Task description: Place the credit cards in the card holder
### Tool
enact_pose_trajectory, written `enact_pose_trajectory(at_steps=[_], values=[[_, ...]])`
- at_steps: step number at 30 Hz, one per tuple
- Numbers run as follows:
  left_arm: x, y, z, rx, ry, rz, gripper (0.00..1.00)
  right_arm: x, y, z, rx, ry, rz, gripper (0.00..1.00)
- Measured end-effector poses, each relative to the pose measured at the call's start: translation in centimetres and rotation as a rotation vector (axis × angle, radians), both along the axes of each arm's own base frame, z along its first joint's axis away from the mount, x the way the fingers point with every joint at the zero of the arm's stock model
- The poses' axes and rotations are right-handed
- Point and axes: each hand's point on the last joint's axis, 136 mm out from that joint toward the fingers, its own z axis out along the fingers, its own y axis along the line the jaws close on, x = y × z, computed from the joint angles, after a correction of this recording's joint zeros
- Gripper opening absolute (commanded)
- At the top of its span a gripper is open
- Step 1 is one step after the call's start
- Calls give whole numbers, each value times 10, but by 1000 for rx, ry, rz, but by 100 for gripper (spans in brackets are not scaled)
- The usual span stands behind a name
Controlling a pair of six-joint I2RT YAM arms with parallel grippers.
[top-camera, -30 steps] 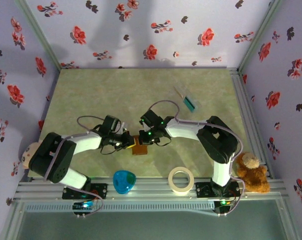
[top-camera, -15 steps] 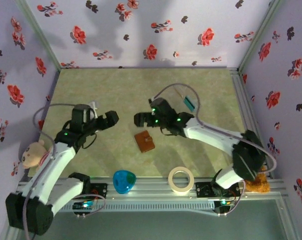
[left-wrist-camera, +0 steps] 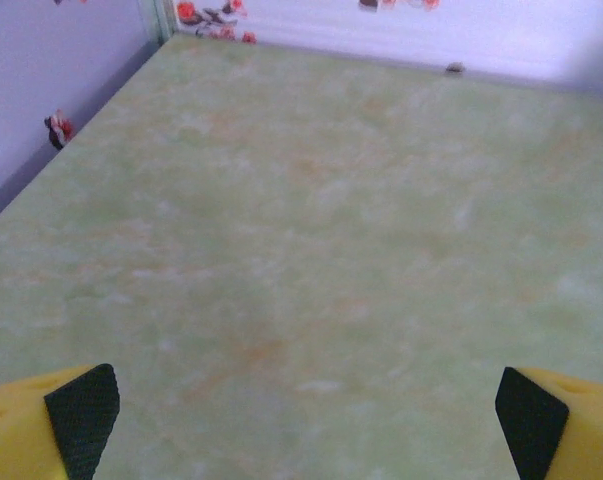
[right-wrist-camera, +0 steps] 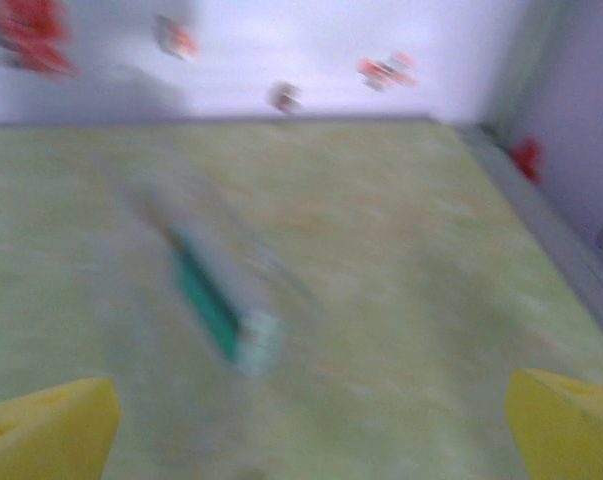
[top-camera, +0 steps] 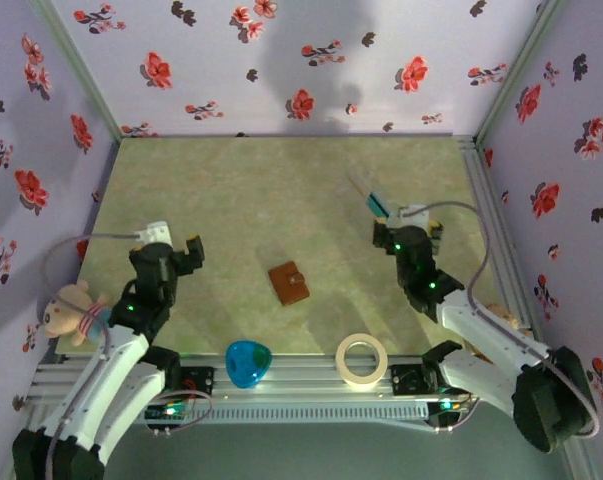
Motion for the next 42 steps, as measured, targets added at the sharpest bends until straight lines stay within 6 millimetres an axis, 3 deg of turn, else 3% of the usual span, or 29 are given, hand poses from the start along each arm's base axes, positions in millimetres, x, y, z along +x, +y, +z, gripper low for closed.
enact_pose_trajectory(at_steps=[3,5,9,15,21,26,29,35,42], values=[[-1,6,-54,151,47,-32,100,-9,-39,-31,-10,40,-103,99],[0,11,-71,220,95,-49,100,-9,-51,-32,-18,19,-130,99],[26,11,-66,252,61,-82,100,4,-63,-30,-36,-6,-131,99],[57,18,-84,182,16,-123,100,20,-85,-71,27,40,-131,99],[81,24,-97,72,-7,-153,100,40,-90,-84,77,33,-105,99],[107,27,-77,16,-45,-165,100,49,-94,-108,103,61,-117,100],[119,29,-61,8,-87,-166,100,53,-94,-100,108,28,-119,100],[117,27,-67,-8,-58,-174,100,67,-95,-85,104,1,-136,99],[117,27,-67,-11,-58,-173,100,65,-93,-91,95,31,-136,99]])
